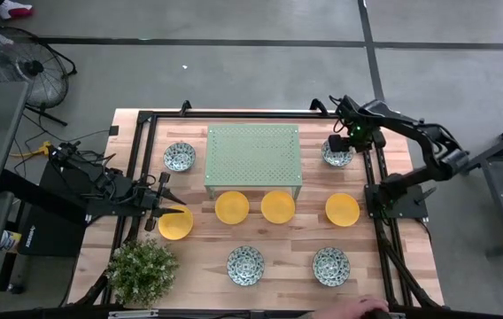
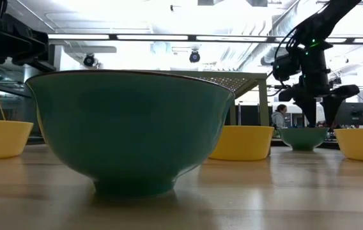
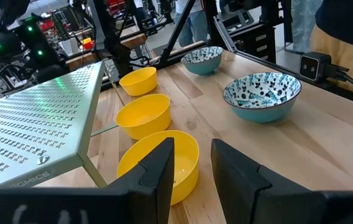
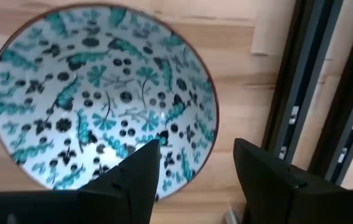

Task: Pick & Place Mini bowls
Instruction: Put the blue bowl on the shelf

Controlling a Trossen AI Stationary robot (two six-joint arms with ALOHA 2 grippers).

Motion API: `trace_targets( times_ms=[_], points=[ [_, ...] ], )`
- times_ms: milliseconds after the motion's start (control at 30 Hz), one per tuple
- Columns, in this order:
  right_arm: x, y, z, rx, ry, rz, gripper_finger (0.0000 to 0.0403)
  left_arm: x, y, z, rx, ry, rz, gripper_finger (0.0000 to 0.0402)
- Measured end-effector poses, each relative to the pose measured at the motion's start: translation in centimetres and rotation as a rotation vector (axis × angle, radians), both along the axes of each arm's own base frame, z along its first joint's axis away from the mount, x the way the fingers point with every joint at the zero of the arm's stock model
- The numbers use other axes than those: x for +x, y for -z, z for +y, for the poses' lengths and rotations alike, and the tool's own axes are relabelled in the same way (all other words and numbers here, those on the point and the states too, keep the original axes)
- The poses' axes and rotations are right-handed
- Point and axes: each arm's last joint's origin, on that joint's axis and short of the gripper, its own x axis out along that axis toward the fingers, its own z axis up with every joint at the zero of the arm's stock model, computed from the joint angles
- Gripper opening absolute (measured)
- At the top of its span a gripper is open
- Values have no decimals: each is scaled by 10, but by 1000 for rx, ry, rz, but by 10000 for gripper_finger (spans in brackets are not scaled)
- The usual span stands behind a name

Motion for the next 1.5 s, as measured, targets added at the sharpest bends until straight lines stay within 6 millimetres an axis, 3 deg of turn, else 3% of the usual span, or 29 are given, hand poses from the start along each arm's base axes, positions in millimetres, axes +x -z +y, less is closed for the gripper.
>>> trace_targets(
  times_ms=[567, 1100, 1500],
  points=[
    [-9, 35, 3, 23, 42, -7, 185, 0, 0, 0, 0, 0, 0, 104],
    [-9, 38, 4, 28, 35, -50, 59, 0, 0, 0, 0, -1, 0, 104],
    [-2, 30, -1, 42, 15, -137, 26, 0, 0, 0, 0, 0, 0, 104]
  ],
)
